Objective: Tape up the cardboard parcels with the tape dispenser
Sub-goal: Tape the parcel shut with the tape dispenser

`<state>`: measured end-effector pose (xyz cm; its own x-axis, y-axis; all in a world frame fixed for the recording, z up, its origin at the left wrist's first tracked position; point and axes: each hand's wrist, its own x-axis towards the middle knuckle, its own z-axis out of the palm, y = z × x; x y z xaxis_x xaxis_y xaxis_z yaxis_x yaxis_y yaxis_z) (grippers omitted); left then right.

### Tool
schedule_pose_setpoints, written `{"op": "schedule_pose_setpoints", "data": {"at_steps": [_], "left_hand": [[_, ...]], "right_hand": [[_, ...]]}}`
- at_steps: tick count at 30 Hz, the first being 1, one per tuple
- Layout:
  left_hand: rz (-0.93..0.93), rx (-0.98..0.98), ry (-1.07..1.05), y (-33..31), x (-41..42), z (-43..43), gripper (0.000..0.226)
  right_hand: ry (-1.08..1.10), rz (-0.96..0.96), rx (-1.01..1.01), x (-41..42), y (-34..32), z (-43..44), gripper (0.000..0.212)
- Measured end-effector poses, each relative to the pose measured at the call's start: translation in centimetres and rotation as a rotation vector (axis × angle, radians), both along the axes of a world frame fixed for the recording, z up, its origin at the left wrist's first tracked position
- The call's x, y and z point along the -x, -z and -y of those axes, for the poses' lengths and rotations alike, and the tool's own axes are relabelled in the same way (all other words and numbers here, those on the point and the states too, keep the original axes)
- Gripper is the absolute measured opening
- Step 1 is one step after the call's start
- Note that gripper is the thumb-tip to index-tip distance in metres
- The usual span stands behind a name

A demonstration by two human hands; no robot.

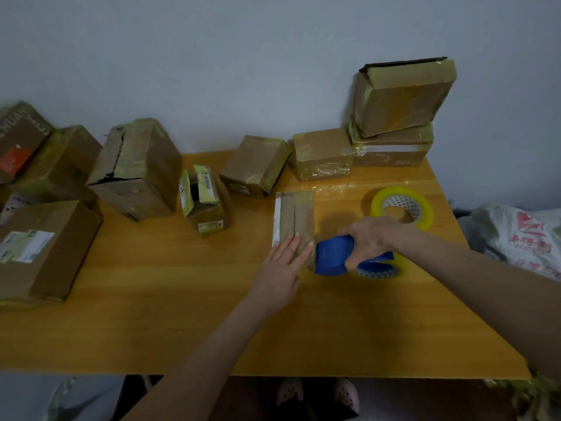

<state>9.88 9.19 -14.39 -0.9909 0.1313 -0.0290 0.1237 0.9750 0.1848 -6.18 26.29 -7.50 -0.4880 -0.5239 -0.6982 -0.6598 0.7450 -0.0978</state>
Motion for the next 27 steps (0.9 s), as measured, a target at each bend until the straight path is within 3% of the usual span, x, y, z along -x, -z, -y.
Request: {"op": "schedule_pose_setpoints", "data": {"at_steps": [9,11,14,18,23,25,27], "left_hand": [[-0.012,-0.037,-0.002,0.0,-0.1,0.1,0.074],[-0.021,-0.041,0.008,-0.1,-0.1,0.2,0.075],[-0.020,-0.043,0.017,-0.3,-0.3,0.2,0.073],[-0.002,-0.044,-0.004,-0.5,-0.4,0.1,0.071],[0.039,-0.023,-0.005,-0.3,-0.1,0.2,0.069],[0.060,-0.031,-0.007,-0.2,0.1,0.1,0.068],[0.095,-0.117,-0.007,-0.5,0.4,0.2,0.067]], "right_hand": [[0.084,0.082,-0.093,0.8,-1.2,2.4,0.085],[0.103,0.020,-0.101,0.3,-0.6,2.0,0.086],[0.196,0.077,-0.022,0.1,0.2,0.5,0.081],[0.500,0.178,0.205,0.7,1.0,-3.7,0.064],[1.263,0.548,0.676,-1.5,4.2,-7.3,0.050],[1.433,0.646,0.715,-2.6,5.3,-7.2,0.050],[1.479,0.626,0.721,-3.4,5.9,-6.9,0.051]]}}
